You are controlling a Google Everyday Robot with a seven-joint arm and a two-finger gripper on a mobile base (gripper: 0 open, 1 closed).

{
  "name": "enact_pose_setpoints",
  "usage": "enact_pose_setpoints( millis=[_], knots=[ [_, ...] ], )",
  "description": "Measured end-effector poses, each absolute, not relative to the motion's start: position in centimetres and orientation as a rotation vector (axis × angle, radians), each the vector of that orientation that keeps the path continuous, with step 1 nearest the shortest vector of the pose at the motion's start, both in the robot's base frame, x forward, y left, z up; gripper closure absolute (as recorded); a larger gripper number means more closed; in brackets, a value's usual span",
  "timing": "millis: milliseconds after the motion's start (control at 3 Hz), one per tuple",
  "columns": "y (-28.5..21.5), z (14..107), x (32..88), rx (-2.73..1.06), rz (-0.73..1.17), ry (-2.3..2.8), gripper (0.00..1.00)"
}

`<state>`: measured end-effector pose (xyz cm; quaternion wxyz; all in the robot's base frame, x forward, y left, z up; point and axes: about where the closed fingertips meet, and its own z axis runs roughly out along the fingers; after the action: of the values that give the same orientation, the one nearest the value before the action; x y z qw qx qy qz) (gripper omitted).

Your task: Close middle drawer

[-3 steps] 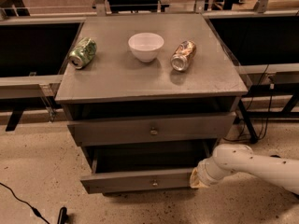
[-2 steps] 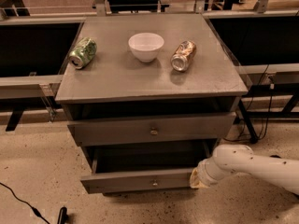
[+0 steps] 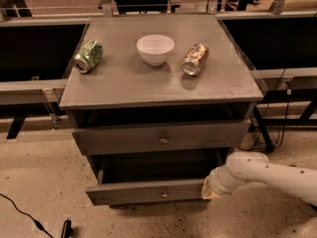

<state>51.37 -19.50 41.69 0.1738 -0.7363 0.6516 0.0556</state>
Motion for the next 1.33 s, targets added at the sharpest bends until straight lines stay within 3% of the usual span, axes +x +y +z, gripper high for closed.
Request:
enact_pose_setpoints(
  millis=[333,667,1333],
  knots=[
    [-19.4,41.7,51.0,-2.088,0.158,1.848,0.14],
    [-19.2,41.7,50.2,-2.088,0.158,1.848,0.00],
    [-18.8,41.7,48.7,-2.088,0.158,1.848,0.00]
  ],
)
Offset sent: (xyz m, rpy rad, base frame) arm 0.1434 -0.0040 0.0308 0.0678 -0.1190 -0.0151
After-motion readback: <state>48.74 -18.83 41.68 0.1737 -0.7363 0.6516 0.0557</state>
